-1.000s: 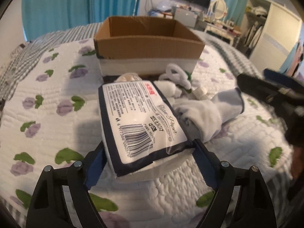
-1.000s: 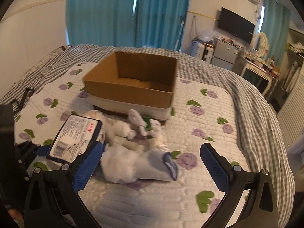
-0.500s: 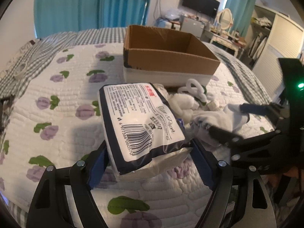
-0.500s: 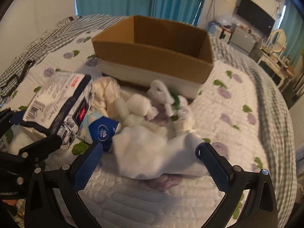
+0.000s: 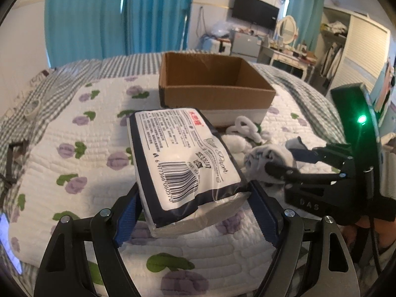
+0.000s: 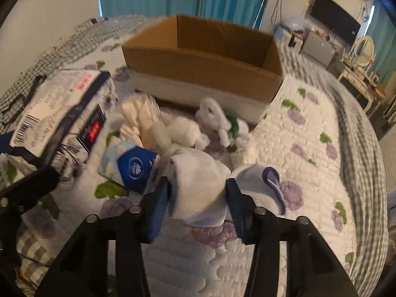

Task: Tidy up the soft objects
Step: 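Lift the package with the left gripper while the right gripper grasps the white sock, then carry package and sock into the box and open both grippers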

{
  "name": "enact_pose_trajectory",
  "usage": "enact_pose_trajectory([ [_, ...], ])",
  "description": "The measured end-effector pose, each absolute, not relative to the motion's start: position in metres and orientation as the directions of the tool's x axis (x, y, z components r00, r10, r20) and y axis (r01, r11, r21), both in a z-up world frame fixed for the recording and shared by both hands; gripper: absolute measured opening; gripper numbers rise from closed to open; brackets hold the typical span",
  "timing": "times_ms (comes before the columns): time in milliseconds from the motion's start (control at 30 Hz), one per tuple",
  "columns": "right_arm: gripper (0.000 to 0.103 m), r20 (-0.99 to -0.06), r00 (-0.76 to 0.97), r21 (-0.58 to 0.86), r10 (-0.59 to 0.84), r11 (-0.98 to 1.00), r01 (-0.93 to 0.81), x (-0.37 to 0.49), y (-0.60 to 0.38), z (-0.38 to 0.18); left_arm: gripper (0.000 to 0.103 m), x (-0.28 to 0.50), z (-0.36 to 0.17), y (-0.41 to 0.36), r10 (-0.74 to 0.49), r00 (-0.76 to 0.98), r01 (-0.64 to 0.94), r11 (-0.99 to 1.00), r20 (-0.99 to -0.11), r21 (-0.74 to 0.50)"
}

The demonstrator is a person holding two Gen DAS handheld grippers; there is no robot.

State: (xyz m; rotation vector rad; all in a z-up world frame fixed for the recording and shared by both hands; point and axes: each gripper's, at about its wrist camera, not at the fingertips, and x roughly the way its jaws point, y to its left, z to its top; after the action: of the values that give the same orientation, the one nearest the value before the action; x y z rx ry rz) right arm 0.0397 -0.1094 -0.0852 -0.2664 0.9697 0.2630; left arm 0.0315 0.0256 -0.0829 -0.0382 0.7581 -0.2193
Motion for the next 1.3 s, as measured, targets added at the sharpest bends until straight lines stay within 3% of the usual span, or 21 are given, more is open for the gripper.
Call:
enact_pose_trajectory([
  [333,0.041,-0.717,0.661,-0.006,0.223,0.946,-0.325,0.031,-0.13,-0.006,0.081,0.031,-0.047,0.007,-0.262,0.747,0.253,0.962,-0.611,-0.102],
  [733,0.041,-0.601,0.759,-0.027,0.249,0.943,-0.331,0.106,-0.133,0.072,0.081,0.112,0.004,-0.008,-0.254,0.801,0.267,0.962,-0.542,-0.056],
  [900,0.041,-0.607,0.752,-0.02,0.258,0.941,-0.339,0.153,-0.128,0.07,0.081,0.155,0.004,-0.013,-0.238,0.8,0.262,0.964,-0.55,-0.036],
  [1300,0.041,-0.666,0.682,0.087,0.303,0.939,-0.332,0.242,-0.13,0.005,0.081,0.234,-0.039,-0.028,-0.213,0.752,0.267,0.964,-0.624,-0.007],
])
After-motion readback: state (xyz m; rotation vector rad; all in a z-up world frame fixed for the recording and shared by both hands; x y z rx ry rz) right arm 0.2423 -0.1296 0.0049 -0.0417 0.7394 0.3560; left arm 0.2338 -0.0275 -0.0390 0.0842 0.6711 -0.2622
